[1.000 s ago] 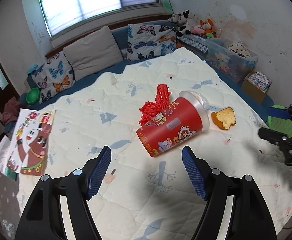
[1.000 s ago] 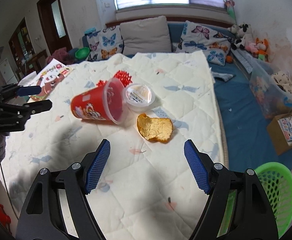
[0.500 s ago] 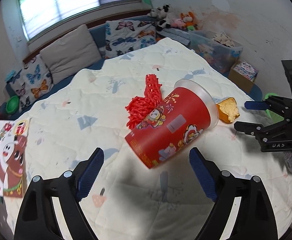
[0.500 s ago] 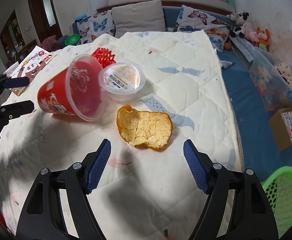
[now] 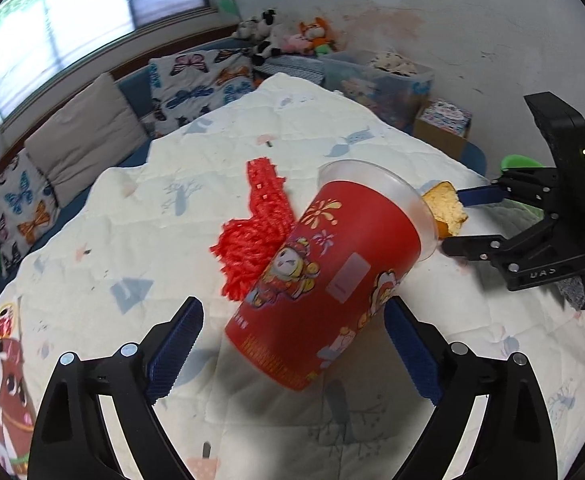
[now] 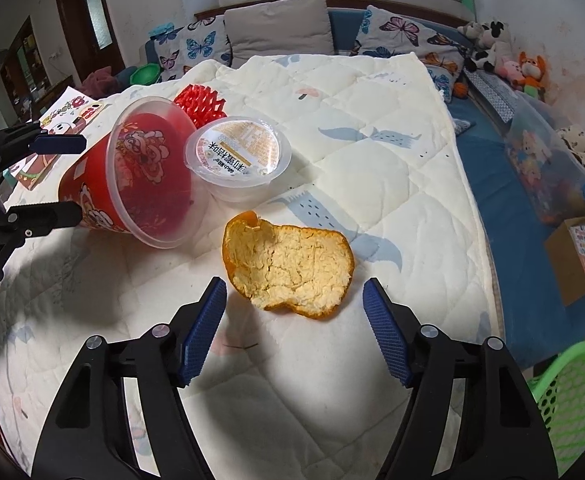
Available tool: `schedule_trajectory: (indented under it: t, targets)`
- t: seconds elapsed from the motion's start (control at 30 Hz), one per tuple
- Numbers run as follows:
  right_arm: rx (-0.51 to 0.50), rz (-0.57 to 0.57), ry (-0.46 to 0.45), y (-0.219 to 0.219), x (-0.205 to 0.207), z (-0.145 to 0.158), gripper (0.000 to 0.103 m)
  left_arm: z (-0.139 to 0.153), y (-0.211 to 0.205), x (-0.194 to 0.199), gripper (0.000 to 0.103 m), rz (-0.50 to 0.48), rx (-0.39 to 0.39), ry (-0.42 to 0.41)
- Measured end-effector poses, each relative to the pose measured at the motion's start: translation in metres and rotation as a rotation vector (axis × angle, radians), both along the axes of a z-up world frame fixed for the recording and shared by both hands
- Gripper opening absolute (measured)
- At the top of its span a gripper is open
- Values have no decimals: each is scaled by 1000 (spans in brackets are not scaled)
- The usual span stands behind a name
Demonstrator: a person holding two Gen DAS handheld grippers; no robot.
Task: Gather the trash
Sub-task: 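Grasp the red cup around its body with the left gripper, then grasp the orange peel with the right gripper while the left gripper holds the red cup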
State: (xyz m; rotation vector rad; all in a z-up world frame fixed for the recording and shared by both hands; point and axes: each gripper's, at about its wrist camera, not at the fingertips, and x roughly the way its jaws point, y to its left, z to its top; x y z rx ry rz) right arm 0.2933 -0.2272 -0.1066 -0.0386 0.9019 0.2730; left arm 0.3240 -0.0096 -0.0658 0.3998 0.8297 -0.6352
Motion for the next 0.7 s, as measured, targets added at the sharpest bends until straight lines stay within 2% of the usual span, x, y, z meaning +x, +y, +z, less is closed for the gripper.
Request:
schedule_trajectory:
  t: [0.33,0.7]
  targets:
    - [0,1,-7,1,3,-1,62,-11,-11,5,89,-69,16,1]
    - [-11,6,-17,3,2,0,61,-18,-25,4,88,-97,56,-13]
